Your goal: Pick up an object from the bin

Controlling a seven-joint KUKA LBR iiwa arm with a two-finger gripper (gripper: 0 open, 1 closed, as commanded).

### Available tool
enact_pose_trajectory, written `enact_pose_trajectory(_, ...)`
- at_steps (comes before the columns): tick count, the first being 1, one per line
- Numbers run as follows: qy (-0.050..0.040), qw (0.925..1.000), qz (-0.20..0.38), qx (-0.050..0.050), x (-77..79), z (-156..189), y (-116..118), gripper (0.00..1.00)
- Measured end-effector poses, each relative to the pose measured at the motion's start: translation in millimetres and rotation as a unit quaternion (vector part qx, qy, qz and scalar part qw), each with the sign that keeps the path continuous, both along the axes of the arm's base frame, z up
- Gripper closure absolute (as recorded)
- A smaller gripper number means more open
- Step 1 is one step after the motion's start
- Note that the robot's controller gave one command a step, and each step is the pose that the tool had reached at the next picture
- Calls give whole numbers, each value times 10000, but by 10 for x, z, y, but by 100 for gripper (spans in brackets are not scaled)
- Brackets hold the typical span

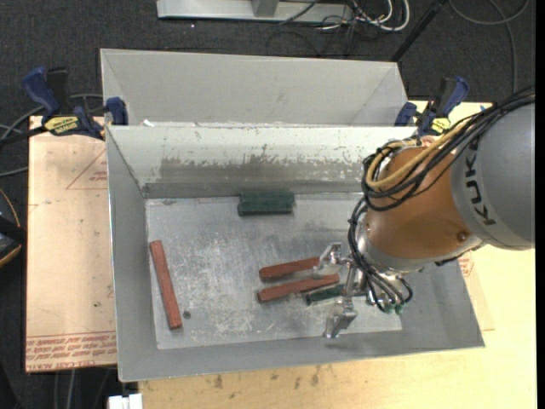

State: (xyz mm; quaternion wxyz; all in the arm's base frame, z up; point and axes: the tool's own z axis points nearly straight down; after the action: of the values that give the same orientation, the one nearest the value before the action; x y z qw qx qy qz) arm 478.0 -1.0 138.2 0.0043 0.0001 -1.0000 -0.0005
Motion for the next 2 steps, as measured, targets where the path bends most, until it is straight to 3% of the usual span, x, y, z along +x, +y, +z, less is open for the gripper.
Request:
enact_pose_trajectory(1, -36, 10000, 0, 0, 19, 37, 0, 0)
enact_pose_trajectory(2, -119, 9999, 41, 1, 497, -526, 185, 100)
